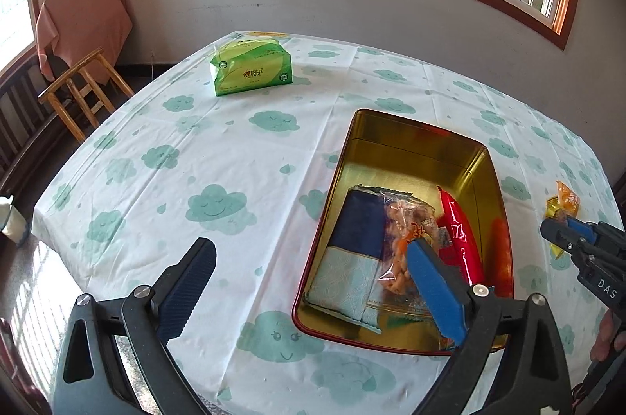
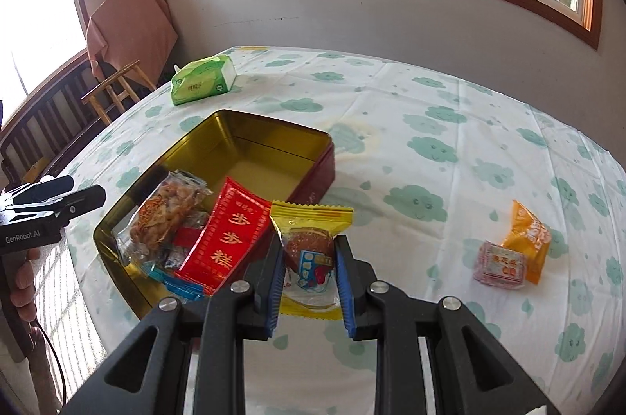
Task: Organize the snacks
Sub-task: 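Carry the yellow cake packet into the tin with the right gripper and release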
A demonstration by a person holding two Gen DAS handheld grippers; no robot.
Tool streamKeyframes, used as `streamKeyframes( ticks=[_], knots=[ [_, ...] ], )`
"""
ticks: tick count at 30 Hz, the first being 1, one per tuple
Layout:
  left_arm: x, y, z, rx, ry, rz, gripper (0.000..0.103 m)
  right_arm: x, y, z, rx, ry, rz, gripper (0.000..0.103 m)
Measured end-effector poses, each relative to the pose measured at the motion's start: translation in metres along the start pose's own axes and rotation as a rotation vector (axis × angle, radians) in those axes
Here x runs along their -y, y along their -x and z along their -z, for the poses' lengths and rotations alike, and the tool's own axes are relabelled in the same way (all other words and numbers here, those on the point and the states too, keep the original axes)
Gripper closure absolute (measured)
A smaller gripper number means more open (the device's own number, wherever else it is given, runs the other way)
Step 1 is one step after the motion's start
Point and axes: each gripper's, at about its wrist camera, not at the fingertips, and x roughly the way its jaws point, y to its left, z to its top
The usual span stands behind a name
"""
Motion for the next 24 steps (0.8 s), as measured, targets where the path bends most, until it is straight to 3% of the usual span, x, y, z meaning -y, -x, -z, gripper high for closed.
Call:
streamKeyframes(
  ticks=[9,24],
  knots=[
    [-0.008,-0.007,0.005,-0.023,0.009,-0.020,0.006,-0.046,-0.026,-0.014,-0.019,0.068,-0.052,0.078],
    [-0.011,-0.013,0.004,-0.039,0.009,-0.016,0.006,-0.061,-0.058,-0.012,-0.063,0.085,-0.049,0.078]
  ],
)
